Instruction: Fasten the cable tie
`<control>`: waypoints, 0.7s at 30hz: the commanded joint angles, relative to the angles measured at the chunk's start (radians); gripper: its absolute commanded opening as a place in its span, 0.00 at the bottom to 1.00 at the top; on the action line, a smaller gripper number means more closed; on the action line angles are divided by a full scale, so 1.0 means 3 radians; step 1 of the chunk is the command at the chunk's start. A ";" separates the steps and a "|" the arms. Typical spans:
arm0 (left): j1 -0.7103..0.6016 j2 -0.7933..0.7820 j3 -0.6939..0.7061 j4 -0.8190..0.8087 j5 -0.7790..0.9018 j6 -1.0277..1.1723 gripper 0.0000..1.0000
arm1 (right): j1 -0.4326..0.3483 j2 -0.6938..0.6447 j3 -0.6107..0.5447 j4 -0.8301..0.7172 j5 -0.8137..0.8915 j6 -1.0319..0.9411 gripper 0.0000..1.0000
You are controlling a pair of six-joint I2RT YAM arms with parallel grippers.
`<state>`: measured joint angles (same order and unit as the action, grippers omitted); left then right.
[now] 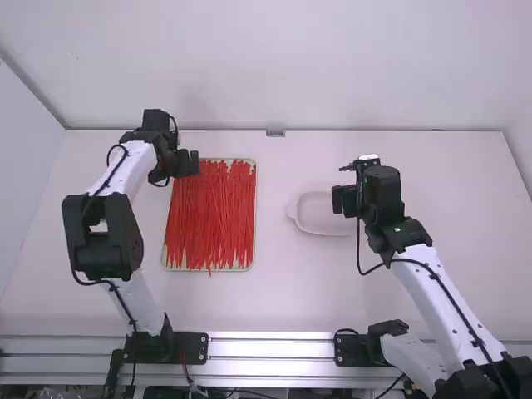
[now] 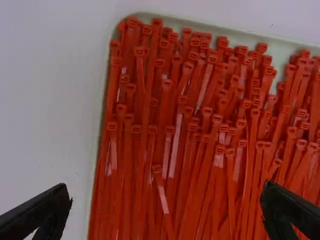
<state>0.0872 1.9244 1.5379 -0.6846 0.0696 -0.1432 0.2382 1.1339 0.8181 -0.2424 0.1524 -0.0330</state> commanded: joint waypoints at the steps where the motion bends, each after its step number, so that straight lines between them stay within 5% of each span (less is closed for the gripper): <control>1: -0.0058 0.0039 0.0058 0.0014 0.0069 -0.0031 0.99 | -0.0011 0.0018 0.0067 0.0008 0.0006 0.0020 0.98; 21: -0.0160 0.0340 0.0058 0.0356 0.0168 -0.0083 1.00 | -0.0008 0.0018 0.0067 0.0032 0.0009 0.0018 0.99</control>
<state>0.0460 2.0102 1.5383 -0.5846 0.1047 -0.1623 0.2382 1.1339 0.8181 -0.2359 0.1520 -0.0307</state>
